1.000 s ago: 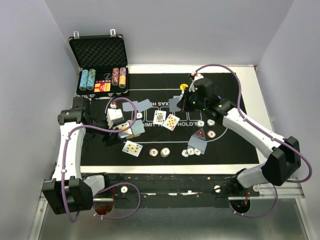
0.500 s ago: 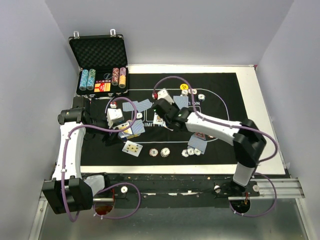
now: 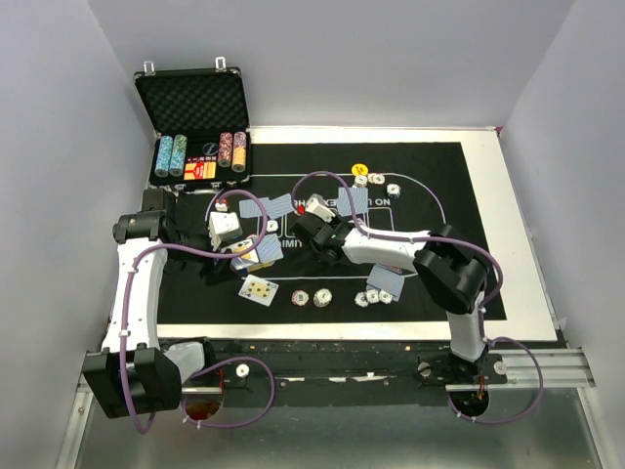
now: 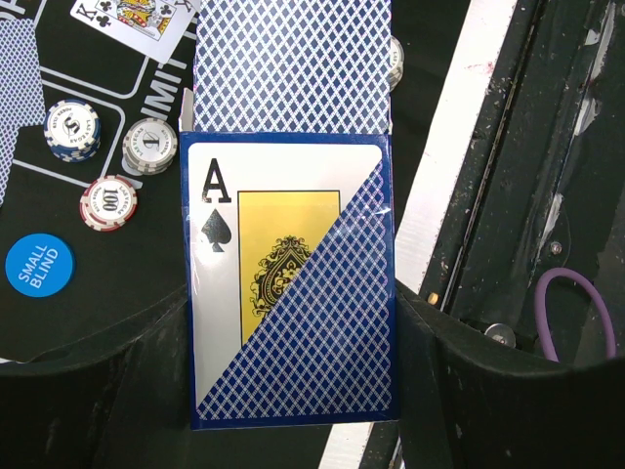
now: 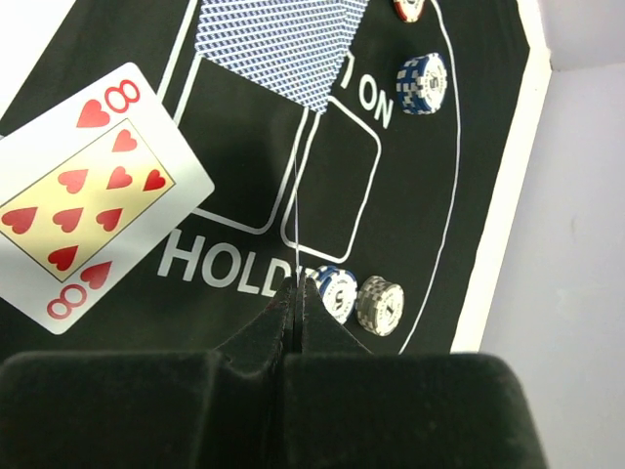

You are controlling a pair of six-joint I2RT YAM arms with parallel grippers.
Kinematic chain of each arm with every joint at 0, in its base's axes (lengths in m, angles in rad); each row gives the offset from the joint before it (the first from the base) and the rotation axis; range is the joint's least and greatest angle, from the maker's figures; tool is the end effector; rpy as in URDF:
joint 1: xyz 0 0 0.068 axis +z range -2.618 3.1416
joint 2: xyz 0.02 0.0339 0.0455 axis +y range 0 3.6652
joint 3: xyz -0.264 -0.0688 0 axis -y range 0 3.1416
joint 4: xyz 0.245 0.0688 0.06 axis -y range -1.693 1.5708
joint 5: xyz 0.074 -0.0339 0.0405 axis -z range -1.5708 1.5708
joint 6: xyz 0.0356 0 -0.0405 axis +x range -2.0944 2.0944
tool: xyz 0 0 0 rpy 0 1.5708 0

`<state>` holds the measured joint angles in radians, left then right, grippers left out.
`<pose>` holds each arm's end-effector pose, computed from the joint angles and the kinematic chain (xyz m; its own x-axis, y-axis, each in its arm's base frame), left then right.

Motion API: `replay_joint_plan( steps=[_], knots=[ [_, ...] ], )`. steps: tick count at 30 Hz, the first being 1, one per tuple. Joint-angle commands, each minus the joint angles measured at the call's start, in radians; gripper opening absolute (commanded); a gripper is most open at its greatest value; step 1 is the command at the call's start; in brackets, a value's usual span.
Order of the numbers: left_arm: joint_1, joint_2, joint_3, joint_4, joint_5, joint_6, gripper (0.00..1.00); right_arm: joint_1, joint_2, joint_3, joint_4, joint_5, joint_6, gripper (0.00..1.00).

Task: Distribute texas hold em gaming equipment

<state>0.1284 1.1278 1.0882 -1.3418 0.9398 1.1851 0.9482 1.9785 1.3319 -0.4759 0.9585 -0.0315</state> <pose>0.1742 -0.0065 0.3090 -0.2967 0.5128 -0.8056 0.9308 0.3440 -0.1239 0.2554 0.3058 0.1710 -0.5171 -0.7514 -0.4100 -0.2765 0.5999 -0.7508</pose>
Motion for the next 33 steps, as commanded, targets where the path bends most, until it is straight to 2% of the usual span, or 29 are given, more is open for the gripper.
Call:
replay_joint_plan(
  steps=[1,16,21,27,30,33],
  knots=[
    [-0.004,-0.014,0.022,-0.28,0.051,0.01,0.0,0.006,0.055,-0.002,0.033,-0.02,0.018,0.01],
    [-0.003,-0.008,0.033,-0.28,0.047,0.002,0.0,0.008,0.088,-0.008,0.094,-0.323,0.183,0.01],
    [-0.004,-0.01,0.03,-0.28,0.047,0.001,0.0,0.008,0.109,-0.01,0.092,-0.328,0.196,0.02],
    [-0.004,-0.01,0.024,-0.28,0.045,0.001,0.0,0.008,0.099,-0.028,0.103,-0.382,0.214,0.24],
    [-0.004,-0.011,0.026,-0.28,0.047,-0.001,0.0,0.008,0.066,-0.045,0.112,-0.426,0.226,0.42],
    [-0.003,-0.014,0.027,-0.28,0.045,0.002,0.0,0.006,0.013,-0.057,0.131,-0.477,0.237,0.49]
  ],
)
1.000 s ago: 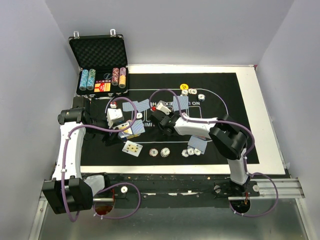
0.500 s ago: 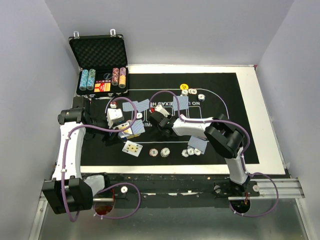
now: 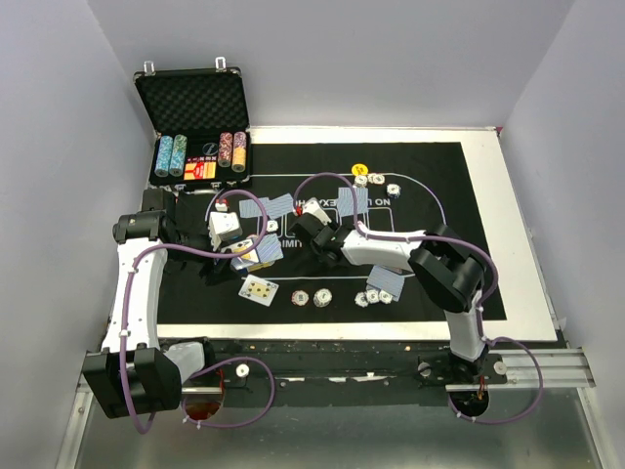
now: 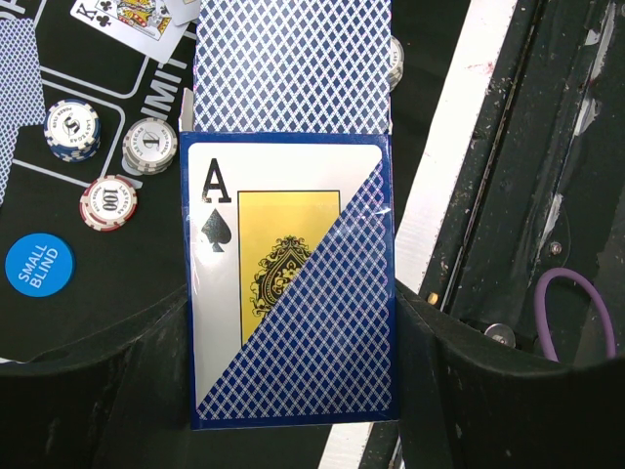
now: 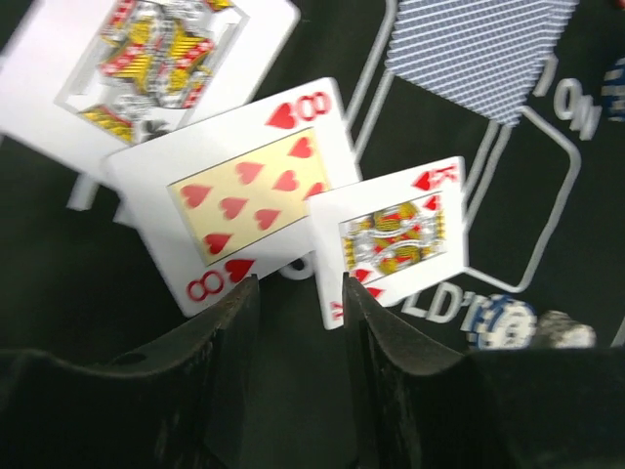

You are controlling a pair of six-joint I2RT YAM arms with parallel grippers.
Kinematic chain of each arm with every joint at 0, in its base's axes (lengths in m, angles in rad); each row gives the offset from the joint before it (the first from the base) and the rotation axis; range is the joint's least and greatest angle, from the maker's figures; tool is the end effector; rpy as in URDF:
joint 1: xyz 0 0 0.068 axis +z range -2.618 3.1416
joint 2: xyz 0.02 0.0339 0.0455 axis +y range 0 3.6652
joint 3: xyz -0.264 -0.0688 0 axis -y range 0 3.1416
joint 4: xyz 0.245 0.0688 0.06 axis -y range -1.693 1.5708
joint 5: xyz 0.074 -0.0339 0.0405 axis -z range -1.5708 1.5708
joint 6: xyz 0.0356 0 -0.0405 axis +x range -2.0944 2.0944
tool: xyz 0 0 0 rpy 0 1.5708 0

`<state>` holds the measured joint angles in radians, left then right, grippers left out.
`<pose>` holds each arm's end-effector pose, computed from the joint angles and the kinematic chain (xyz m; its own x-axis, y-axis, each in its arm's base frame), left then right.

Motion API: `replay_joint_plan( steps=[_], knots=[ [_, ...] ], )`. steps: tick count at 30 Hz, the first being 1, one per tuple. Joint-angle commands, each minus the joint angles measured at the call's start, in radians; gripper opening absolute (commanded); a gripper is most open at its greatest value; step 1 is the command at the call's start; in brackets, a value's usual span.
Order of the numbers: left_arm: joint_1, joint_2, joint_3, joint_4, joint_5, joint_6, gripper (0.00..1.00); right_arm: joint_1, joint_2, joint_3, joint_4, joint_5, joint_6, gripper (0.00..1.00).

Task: Distribute texas hold em gaming equipment

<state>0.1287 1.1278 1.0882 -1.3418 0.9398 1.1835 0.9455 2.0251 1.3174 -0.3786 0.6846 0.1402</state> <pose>0.1742 -0.0064 0.3090 -0.2984 0.5122 -0.8054 0.9302 0.3451 -0.1252 0.2573 0.3179 0.1472 -0.5766 -0.6137 -0.5394 -0.3788 0.7857 -0.4890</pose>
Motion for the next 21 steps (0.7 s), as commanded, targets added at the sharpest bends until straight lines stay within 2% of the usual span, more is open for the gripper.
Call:
replay_joint_plan(
  steps=[1,3,9,13,18,21],
  knots=[
    [-0.003,-0.011,0.027,-0.28,0.045,0.004,0.0,0.009,-0.048,-0.044,0.033,-0.22,0.07,0.52],
    [-0.003,-0.013,0.026,-0.278,0.044,0.002,0.0,0.009,-0.071,-0.04,0.029,-0.25,0.071,0.56],
    [-0.004,-0.014,0.021,-0.28,0.047,0.005,0.0,-0.008,-0.187,-0.032,-0.008,-0.269,0.113,0.58],
    [-0.003,-0.014,0.019,-0.278,0.048,0.005,0.0,-0.059,-0.32,-0.012,-0.029,-0.382,0.186,0.63],
    [-0.004,-0.017,0.024,-0.28,0.054,0.007,0.0,-0.097,-0.436,0.032,-0.043,-0.523,0.278,0.77],
    [-0.005,-0.016,0.026,-0.28,0.056,0.004,0.0,-0.109,-0.459,0.045,-0.017,-0.676,0.346,0.86]
  ],
)
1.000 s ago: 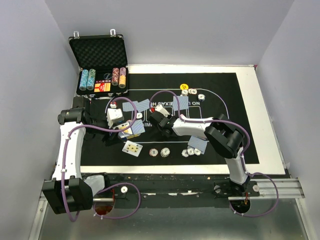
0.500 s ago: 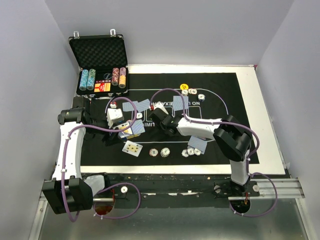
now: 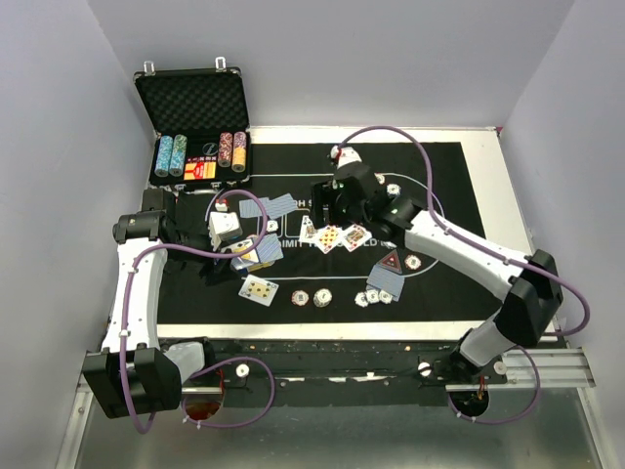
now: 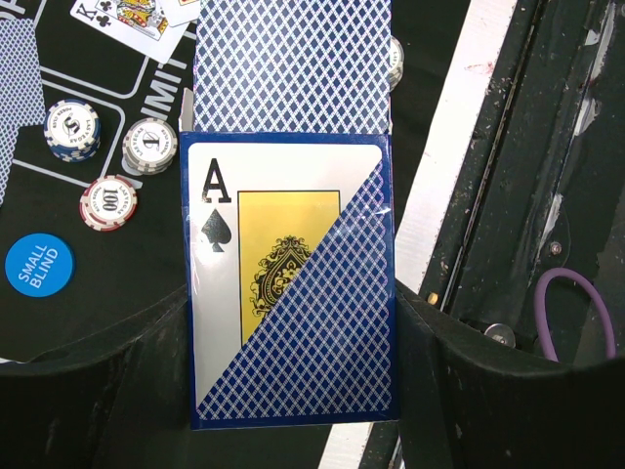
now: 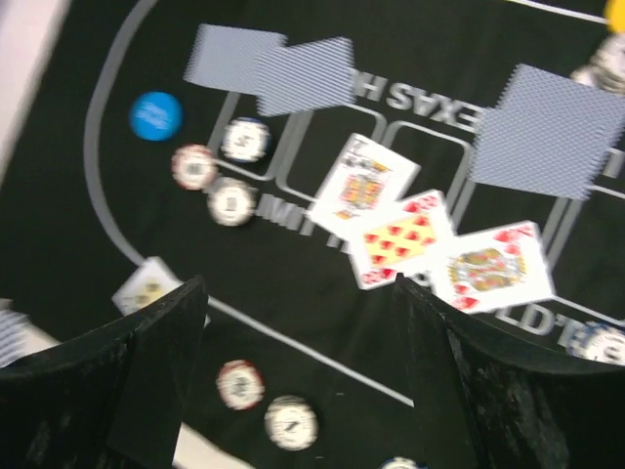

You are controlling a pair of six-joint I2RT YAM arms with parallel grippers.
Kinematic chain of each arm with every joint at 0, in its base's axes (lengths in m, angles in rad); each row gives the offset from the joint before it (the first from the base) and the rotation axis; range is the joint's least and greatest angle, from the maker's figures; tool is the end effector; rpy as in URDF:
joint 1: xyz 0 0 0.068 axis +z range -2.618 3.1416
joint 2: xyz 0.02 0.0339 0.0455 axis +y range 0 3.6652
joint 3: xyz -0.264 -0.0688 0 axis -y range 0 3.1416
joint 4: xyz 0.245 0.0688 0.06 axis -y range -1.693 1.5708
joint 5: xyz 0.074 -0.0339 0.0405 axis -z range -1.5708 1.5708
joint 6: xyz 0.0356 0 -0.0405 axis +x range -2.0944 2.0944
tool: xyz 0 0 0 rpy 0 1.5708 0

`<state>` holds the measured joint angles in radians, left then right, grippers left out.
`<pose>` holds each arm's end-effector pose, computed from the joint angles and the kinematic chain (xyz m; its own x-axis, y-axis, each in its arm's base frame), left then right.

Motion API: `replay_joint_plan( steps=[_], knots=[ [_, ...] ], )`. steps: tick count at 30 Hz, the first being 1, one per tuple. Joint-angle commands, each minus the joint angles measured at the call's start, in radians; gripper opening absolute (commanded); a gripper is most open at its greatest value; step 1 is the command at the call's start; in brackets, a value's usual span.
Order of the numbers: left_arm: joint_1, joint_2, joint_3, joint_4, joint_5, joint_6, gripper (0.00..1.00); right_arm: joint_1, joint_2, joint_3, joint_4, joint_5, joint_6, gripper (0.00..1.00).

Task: Distribute texas hold em gaming equipment

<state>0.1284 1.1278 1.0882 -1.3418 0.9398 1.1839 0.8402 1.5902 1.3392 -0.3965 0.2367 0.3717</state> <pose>0.1742 -0.0065 0.3090 -0.2979 0.5124 -0.8054 0.9304 0.3446 -0.1249 0.2491 0.2655 0.3092 -0.5927 -0.1324 -0.7945 -0.4121 0.8974 0.1579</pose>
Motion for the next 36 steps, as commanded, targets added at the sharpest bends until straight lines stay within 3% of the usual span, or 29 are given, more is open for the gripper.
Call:
replay_joint_plan(
  steps=[1,5,13,29,32,36],
  knots=[
    [-0.004,-0.017,0.026,-0.28,0.056,0.003,0.0,-0.004,-0.027,0.014,0.031,-0.308,0.134,0.88],
    [-0.004,-0.022,0.025,-0.28,0.056,0.003,0.0,-0.007,-0.032,-0.032,0.134,-0.505,0.228,0.99],
    [-0.004,-0.022,0.029,-0.28,0.054,0.0,0.0,-0.004,-0.013,-0.118,0.337,-0.706,0.378,1.0],
    [-0.003,-0.014,0.036,-0.278,0.054,-0.003,0.0,0.04,0.132,-0.107,0.429,-0.718,0.467,1.0],
    [-0.004,-0.014,0.036,-0.28,0.053,-0.003,0.0,0.039,0.146,-0.104,0.432,-0.721,0.48,0.93],
    [-0.004,-0.013,0.038,-0.28,0.054,-0.003,0.0,0.039,0.14,-0.123,0.438,-0.723,0.496,0.76]
  ],
)
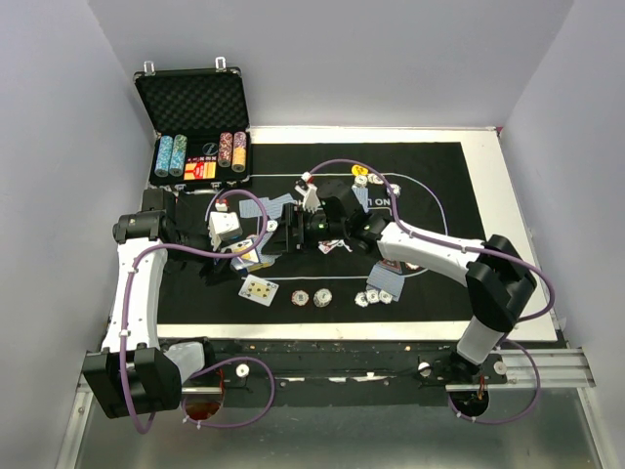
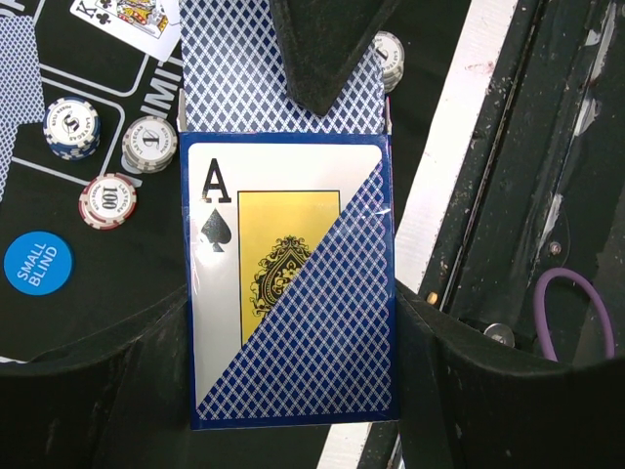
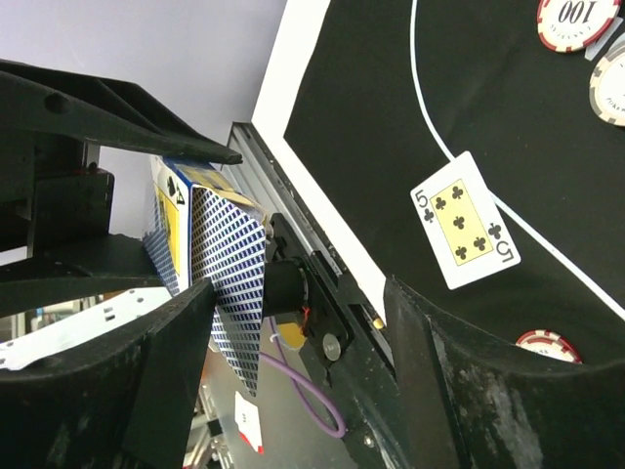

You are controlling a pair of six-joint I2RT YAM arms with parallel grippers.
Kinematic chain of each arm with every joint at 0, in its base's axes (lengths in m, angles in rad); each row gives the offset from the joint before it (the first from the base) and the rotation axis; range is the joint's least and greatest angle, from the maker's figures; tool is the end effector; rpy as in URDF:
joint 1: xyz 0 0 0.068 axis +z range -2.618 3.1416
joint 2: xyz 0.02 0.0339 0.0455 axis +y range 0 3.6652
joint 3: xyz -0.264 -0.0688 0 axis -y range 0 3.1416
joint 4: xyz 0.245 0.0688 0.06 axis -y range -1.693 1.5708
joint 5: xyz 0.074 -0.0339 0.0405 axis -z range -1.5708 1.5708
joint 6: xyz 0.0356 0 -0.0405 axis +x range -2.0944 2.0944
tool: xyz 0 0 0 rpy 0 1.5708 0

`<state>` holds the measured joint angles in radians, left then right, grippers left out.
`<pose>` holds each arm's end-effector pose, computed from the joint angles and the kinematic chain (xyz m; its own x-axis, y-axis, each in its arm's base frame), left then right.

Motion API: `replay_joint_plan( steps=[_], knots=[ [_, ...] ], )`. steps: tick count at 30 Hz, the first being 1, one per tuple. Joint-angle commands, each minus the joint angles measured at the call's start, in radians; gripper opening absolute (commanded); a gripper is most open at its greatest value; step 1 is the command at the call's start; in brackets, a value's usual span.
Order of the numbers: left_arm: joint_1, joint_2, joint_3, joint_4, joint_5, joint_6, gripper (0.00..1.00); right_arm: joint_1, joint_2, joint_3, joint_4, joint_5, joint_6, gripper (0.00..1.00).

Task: Distribute texas hold em gaming equipment

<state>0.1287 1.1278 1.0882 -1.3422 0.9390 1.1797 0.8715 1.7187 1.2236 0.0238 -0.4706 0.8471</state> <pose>0.1741 -0.0064 0.3089 -0.3024 0.5114 -0.8044 0.9289 0.3472 -0.1285 0.2433 0.3144 0.2630 -0.8995 -0.0319 -0.4357 -0.4048 0.4356 0.8040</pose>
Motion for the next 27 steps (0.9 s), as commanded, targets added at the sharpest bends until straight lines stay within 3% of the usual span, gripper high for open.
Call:
replay_joint_plan(
  steps=[1,13,19,27],
  knots=[
    [-0.003,-0.01,0.038,-0.279,0.055,0.001,0.0,0.007,0.007,-0.015,0.018,-0.014,0.026,0.72],
    [-0.003,-0.006,0.045,-0.279,0.06,-0.005,0.0,-0.034,-0.093,-0.13,0.068,-0.02,0.087,0.56],
    [-0.004,-0.003,0.049,-0.279,0.061,-0.005,0.0,-0.042,-0.122,-0.164,0.125,-0.049,0.136,0.35],
    [-0.003,-0.003,0.039,-0.279,0.06,0.0,0.0,-0.048,-0.151,-0.185,0.169,-0.077,0.185,0.22]
  ],
)
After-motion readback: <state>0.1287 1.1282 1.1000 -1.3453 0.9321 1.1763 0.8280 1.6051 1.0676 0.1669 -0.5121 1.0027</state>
